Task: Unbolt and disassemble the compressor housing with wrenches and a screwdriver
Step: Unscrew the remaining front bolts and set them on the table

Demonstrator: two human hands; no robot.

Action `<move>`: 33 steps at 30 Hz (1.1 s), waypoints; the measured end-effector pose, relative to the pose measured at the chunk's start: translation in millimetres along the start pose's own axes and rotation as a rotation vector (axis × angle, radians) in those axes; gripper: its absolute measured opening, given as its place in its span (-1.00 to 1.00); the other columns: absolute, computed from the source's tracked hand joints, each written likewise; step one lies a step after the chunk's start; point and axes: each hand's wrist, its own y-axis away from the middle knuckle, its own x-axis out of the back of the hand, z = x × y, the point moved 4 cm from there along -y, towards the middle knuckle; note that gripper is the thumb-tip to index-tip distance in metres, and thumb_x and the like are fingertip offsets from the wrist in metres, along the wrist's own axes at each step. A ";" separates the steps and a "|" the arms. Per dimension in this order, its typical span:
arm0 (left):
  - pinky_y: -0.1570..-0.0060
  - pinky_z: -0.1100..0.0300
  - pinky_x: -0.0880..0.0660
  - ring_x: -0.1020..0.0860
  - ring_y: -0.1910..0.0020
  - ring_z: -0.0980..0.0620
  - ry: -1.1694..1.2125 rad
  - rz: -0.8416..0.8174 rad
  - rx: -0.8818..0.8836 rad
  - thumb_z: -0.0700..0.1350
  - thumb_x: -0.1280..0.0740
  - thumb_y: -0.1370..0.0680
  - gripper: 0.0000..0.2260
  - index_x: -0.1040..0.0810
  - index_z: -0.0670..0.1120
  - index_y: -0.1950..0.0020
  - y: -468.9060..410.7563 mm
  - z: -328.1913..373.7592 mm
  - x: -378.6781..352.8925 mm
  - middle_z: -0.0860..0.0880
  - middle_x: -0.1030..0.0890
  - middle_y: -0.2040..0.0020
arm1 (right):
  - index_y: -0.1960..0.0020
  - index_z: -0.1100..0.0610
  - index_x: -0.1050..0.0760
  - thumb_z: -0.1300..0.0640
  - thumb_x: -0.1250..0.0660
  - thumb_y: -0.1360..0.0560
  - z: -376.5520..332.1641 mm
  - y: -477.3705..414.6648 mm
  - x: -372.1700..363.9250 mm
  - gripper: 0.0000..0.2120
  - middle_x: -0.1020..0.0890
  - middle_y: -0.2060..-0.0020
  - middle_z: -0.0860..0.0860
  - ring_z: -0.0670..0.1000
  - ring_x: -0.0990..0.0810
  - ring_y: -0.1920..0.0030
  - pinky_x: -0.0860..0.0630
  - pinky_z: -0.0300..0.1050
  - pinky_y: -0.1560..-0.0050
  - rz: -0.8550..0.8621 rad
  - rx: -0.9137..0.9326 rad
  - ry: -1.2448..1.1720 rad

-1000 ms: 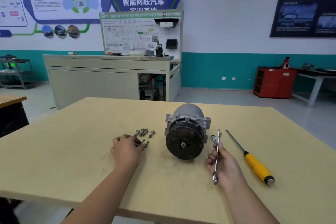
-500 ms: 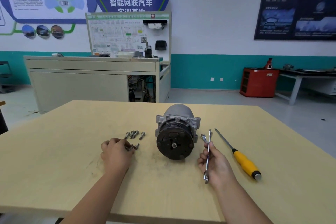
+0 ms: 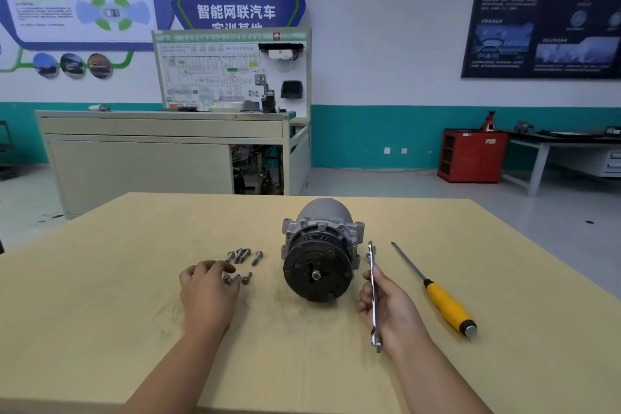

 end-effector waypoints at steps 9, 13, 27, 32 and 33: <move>0.38 0.26 -0.31 -0.44 0.45 0.15 0.498 -0.163 -0.238 -0.07 -0.32 -0.54 -0.70 -0.55 -0.04 0.41 73.5 86.7 17.7 0.07 -0.51 0.49 | 0.19 0.29 -0.48 0.17 -0.18 -0.59 2.3 2.1 -12.5 -0.74 -0.42 0.56 0.06 -0.07 -0.37 0.58 -0.25 -0.18 0.40 -0.091 -0.023 0.006; 0.38 0.31 -0.41 -0.49 0.51 0.13 0.717 -0.669 -0.113 0.00 -0.30 -0.56 -0.64 -0.59 -0.04 0.43 101.8 124.9 -4.9 0.02 -0.58 0.50 | 0.16 0.26 -0.46 0.14 -0.16 -0.60 2.6 3.5 -14.4 -0.76 -0.45 0.55 0.06 -0.04 -0.39 0.57 -0.31 -0.18 0.47 -0.104 -0.016 0.073; 0.54 0.36 -0.29 -0.54 0.50 0.15 0.940 -0.997 -0.016 -0.12 -0.27 -0.58 -0.68 -0.60 -0.05 0.37 124.1 142.1 -20.8 -0.02 -0.65 0.38 | 0.17 0.19 -0.47 0.05 -0.14 -0.61 -1.6 10.1 -20.4 -0.72 -0.53 0.53 0.01 -0.05 -0.49 0.55 -0.43 -0.26 0.50 -0.107 -0.004 0.148; 0.58 0.38 -0.30 -0.64 0.40 0.07 1.150 -1.132 0.082 -0.05 -0.29 -0.52 -0.84 -0.57 -0.11 0.16 130.3 143.5 -23.0 -0.13 -0.69 0.21 | 0.13 0.21 -0.49 0.05 -0.11 -0.62 -3.4 9.4 -20.6 -0.70 -0.53 0.51 0.00 -0.09 -0.51 0.51 -0.46 -0.28 0.49 -0.129 0.008 0.140; 0.59 0.39 -0.31 -0.64 0.41 0.07 1.185 -1.166 0.091 -0.03 -0.30 -0.48 -0.83 -0.55 -0.13 0.11 131.1 143.6 -23.0 -0.14 -0.69 0.19 | 0.12 0.21 -0.49 0.06 -0.11 -0.62 -3.8 9.4 -21.2 -0.70 -0.53 0.51 0.00 -0.10 -0.51 0.51 -0.46 -0.28 0.49 -0.132 0.012 0.135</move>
